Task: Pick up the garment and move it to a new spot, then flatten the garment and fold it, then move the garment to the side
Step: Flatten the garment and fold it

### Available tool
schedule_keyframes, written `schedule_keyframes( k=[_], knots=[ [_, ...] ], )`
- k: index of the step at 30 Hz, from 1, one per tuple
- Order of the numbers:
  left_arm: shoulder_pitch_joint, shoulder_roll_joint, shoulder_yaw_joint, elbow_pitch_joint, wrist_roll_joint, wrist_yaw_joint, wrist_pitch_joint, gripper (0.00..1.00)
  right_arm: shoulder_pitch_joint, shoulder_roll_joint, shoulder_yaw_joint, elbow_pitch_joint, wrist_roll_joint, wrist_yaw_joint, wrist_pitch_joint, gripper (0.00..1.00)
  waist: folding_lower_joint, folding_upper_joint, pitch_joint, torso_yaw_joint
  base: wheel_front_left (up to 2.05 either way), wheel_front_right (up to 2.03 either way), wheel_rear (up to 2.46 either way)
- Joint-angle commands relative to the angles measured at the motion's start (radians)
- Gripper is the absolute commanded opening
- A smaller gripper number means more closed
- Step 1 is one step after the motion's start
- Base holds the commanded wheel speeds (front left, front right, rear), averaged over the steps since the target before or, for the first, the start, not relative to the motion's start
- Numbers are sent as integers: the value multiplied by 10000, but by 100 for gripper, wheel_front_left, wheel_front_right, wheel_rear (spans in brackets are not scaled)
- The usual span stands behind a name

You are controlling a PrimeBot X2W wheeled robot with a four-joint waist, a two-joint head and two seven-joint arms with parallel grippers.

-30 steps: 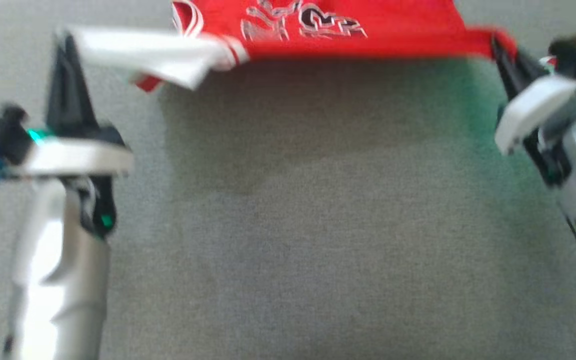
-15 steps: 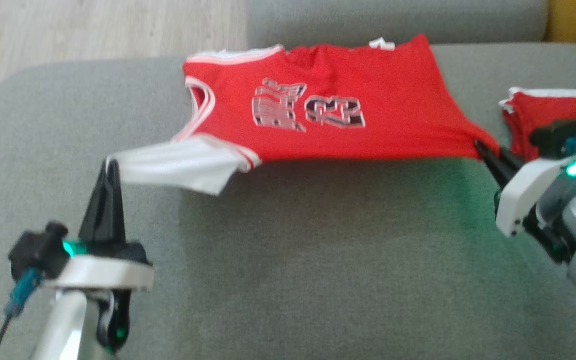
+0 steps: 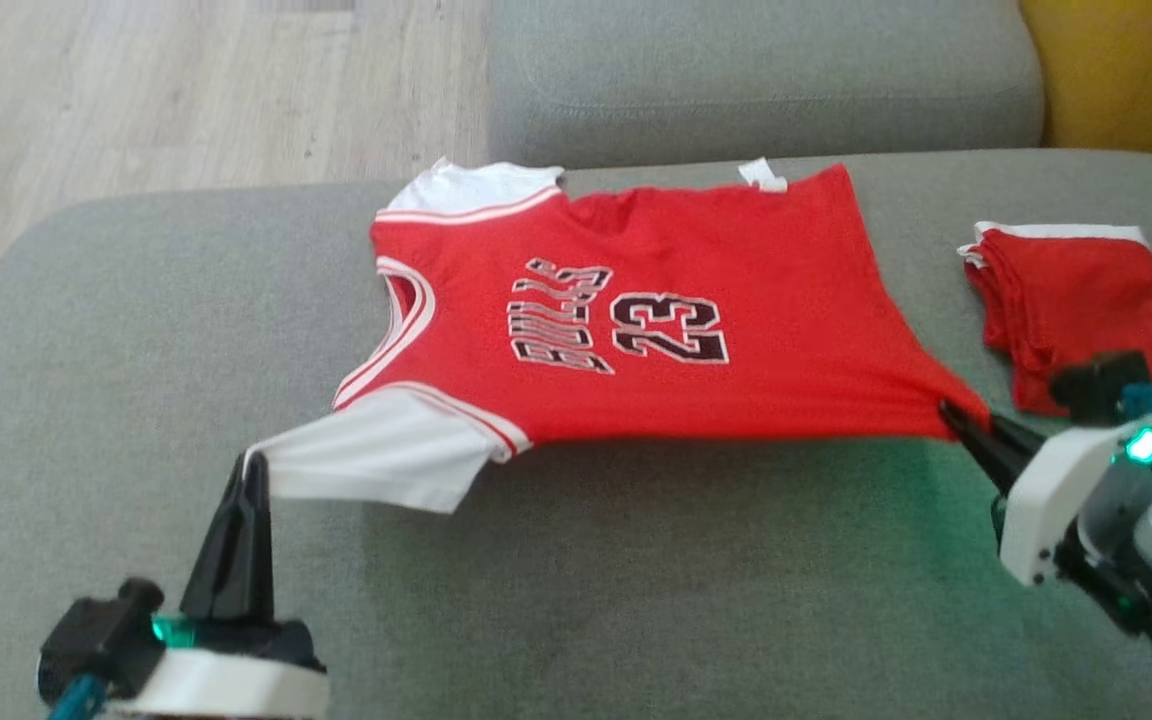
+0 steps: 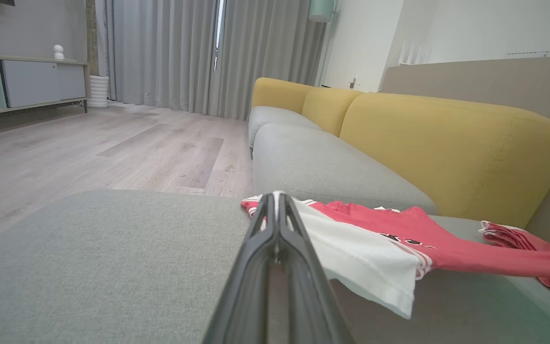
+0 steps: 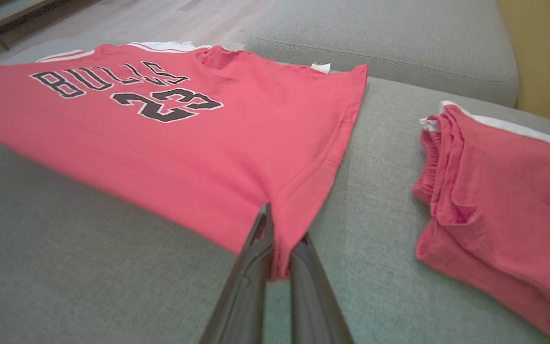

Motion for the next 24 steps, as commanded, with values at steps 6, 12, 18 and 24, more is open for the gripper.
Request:
schedule_keyframes(
  k=[6,12,18,24],
  knots=[
    [484,145,254,-1240,77,298,103,0,747,-740,-454,-958,209,-9,358,0,0,-1,-221,-23,0,0,0],
    [483,106,156,-1581,142,430,173,0,1155,-780,-1091,-1495,33,-9,626,0,0,-1,-152,-27,0,0,0],
    [-135,195,105,-1311,210,407,232,0,1066,-524,-1713,-1857,-431,-9,867,0,0,-1,289,-35,0,0,0],
    [-1175,456,-2,-619,373,268,492,0,676,-256,-2223,-1989,-965,-9,1217,0,0,-1,976,-10,0,0,0]
  ],
)
